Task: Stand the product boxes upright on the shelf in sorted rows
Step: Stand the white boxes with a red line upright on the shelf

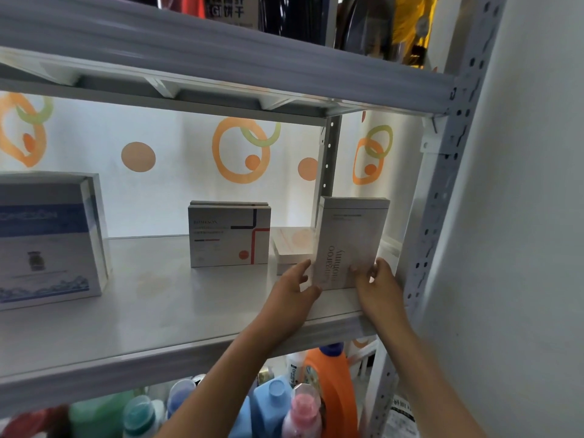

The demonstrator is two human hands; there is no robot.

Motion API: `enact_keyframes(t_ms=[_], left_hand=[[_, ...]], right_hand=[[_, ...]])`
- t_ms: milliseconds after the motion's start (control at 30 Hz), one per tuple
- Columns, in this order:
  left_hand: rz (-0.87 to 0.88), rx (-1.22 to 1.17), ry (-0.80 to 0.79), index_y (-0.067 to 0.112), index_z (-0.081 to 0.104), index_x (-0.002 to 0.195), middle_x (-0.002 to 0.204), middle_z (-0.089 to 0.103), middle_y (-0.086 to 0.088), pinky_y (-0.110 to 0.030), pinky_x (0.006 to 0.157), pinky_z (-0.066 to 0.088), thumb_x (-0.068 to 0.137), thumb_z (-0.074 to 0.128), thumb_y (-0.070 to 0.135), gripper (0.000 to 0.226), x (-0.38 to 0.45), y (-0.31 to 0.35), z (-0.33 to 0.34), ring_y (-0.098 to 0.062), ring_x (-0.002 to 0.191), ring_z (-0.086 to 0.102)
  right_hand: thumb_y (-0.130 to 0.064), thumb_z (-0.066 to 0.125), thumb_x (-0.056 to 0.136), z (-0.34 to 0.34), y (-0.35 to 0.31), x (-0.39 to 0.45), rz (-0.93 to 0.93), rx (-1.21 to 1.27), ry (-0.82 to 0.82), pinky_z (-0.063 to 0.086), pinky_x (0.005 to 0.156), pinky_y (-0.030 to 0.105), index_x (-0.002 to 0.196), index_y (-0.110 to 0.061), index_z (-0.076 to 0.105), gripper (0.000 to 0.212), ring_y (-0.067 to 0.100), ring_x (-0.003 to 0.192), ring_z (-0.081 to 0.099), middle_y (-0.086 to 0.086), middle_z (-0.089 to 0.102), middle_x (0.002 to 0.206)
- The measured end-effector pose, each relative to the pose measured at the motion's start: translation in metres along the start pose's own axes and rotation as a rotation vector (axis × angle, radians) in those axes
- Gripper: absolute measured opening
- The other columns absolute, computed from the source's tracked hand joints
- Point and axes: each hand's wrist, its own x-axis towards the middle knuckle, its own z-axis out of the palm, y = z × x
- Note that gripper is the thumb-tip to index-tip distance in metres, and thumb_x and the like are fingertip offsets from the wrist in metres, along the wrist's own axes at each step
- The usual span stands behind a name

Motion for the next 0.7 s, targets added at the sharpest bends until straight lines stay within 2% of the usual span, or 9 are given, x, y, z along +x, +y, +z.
enact_keyframes(t_ms=[67,133,233,333,433,467,533,600,700], left_hand=[[0.003,-0.001,0.069,0.024,0.042,0.142,0.139,0.050,0.004,-0.033,0.105,0.043,0.097,0.053,0.016,0.046,0.003,-0.001,-0.004,-0.013,0.129,0.046],[0.035,0.105,0.136,0.020,0.050,0.134,0.136,0.052,0.001,-0.029,0.103,0.043,0.096,0.052,0.010,0.039,0.010,-0.002,-0.010,-0.014,0.125,0.048],[0.141,0.335,0.186,0.016,0.055,0.128,0.136,0.048,0.001,-0.020,0.098,0.037,0.095,0.050,0.004,0.035,0.026,-0.002,-0.019,-0.016,0.125,0.048],[0.243,0.596,0.155,0.013,0.049,0.135,0.145,0.044,-0.001,-0.026,0.105,0.035,0.093,0.054,0.003,0.044,0.046,-0.001,-0.024,-0.020,0.132,0.042],[0.207,0.832,0.052,0.010,0.043,0.140,0.149,0.040,-0.008,-0.038,0.111,0.033,0.092,0.056,0.006,0.050,0.062,-0.010,-0.024,-0.026,0.139,0.035],[0.212,0.893,0.039,0.010,0.047,0.136,0.142,0.047,-0.009,-0.038,0.107,0.038,0.091,0.054,0.005,0.046,0.066,-0.014,-0.022,-0.027,0.134,0.040],[0.247,0.975,0.061,0.011,0.055,0.121,0.120,0.058,-0.005,-0.032,0.089,0.048,0.089,0.052,0.001,0.033,0.071,-0.020,-0.021,-0.024,0.117,0.052],[0.279,1.011,0.101,0.011,0.059,0.109,0.105,0.061,-0.004,-0.029,0.075,0.049,0.088,0.052,-0.003,0.026,0.074,-0.019,-0.021,-0.021,0.104,0.055],[0.354,1.036,0.148,0.012,0.061,0.104,0.099,0.064,-0.004,-0.030,0.073,0.053,0.089,0.057,0.001,0.019,0.076,-0.011,-0.021,-0.020,0.095,0.057]], right_hand=[[-0.031,0.053,0.099,0.002,0.002,-0.002,0.007,-0.032,-0.011,0.041,0.072,0.020,0.131,-0.015,0.045,0.036,0.011,0.093,0.047,-0.007,0.050,0.107],[-0.026,0.060,0.094,0.004,0.003,-0.002,0.019,-0.071,-0.049,0.038,0.065,0.015,0.131,-0.015,0.042,0.042,0.011,0.094,0.049,-0.009,0.048,0.107],[-0.027,0.069,0.088,0.007,0.007,-0.002,0.032,-0.092,-0.082,0.040,0.072,0.017,0.130,-0.016,0.039,0.052,0.017,0.111,0.056,-0.008,0.054,0.118],[-0.029,0.071,0.086,0.011,0.010,-0.005,0.019,-0.124,-0.081,0.038,0.066,0.011,0.127,-0.017,0.042,0.053,0.017,0.112,0.056,-0.009,0.052,0.115],[-0.031,0.072,0.083,0.013,0.012,-0.012,-0.014,-0.134,-0.052,0.039,0.068,0.014,0.127,-0.023,0.042,0.055,0.013,0.107,0.054,-0.012,0.050,0.113],[-0.034,0.073,0.081,0.013,0.011,-0.014,-0.030,-0.119,-0.043,0.043,0.073,0.018,0.129,-0.025,0.043,0.058,0.012,0.107,0.055,-0.012,0.053,0.116],[-0.044,0.074,0.077,0.015,0.007,-0.019,-0.028,-0.068,-0.027,0.051,0.087,0.030,0.131,-0.027,0.043,0.065,0.012,0.109,0.056,-0.013,0.055,0.119],[-0.058,0.074,0.070,0.017,0.005,-0.025,-0.025,-0.048,-0.010,0.051,0.095,0.033,0.125,-0.024,0.048,0.069,0.009,0.107,0.058,-0.013,0.058,0.114],[-0.067,0.074,0.059,0.023,0.003,-0.028,-0.046,0.048,0.059,0.050,0.095,0.030,0.127,-0.017,0.051,0.087,0.013,0.109,0.061,-0.007,0.062,0.116]])
